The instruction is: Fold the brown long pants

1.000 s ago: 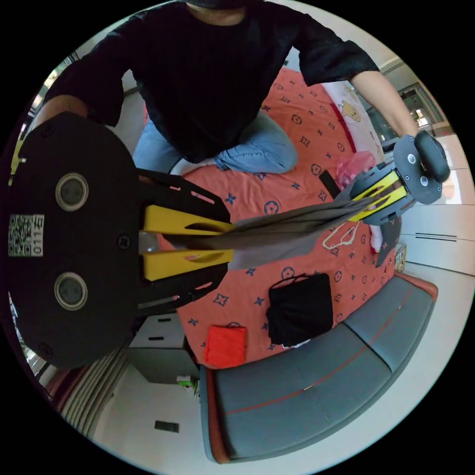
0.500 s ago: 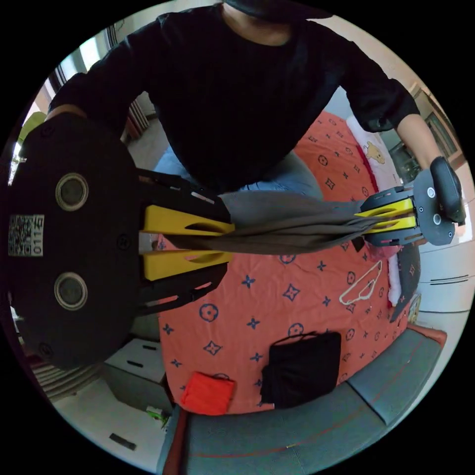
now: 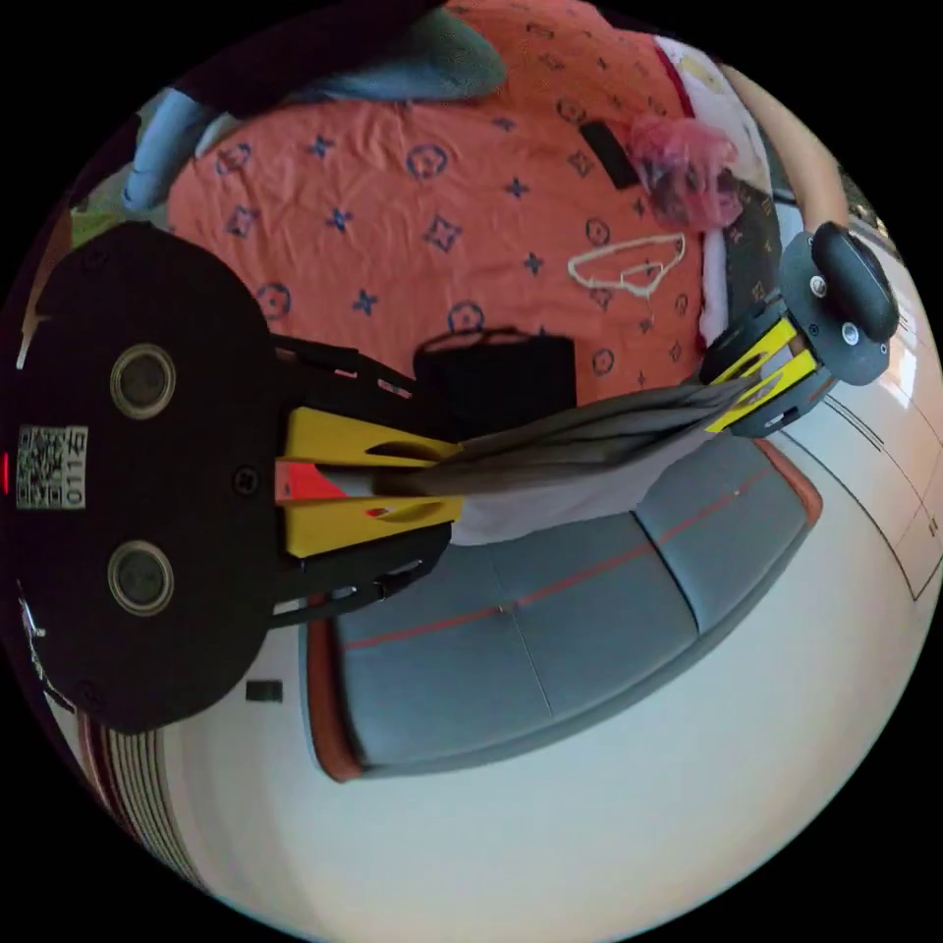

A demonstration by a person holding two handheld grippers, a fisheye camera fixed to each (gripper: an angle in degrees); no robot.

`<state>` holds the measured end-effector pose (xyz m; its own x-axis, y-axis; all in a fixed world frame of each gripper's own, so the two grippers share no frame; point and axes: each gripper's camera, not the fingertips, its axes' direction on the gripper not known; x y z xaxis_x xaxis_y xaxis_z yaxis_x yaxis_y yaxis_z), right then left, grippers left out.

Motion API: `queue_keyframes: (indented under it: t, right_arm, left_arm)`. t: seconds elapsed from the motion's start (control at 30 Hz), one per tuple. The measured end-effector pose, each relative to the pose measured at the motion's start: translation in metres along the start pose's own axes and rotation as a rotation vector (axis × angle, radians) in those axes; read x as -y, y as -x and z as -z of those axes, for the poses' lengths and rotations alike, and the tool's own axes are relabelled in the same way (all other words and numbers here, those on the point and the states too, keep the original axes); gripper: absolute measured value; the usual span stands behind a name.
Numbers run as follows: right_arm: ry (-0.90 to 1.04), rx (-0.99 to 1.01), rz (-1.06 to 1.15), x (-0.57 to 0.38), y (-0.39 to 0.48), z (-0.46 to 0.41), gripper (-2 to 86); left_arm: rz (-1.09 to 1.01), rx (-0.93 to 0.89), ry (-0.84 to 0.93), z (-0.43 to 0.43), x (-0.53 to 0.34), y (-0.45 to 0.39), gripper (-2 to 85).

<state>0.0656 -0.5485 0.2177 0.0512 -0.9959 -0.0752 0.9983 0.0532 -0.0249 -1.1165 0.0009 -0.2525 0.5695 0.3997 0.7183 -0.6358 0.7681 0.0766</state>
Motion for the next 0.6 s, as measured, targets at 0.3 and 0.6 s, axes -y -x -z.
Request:
queue_keyframes:
  t: [0.3, 0.6]
  right_arm:
    - [0.25, -0.078, 0.038, 0.051, 0.146, -0.241, 7.0]
    - [0.174, -0.054, -0.113, 0.03, 0.193, -0.263, 17.9]
  left_arm:
    - [-0.042, -0.054, 0.312, -0.189, 0.083, -0.225, 3.3]
    - [0.062, 0.071, 0.344, -0.187, 0.11, -0.333, 13.0]
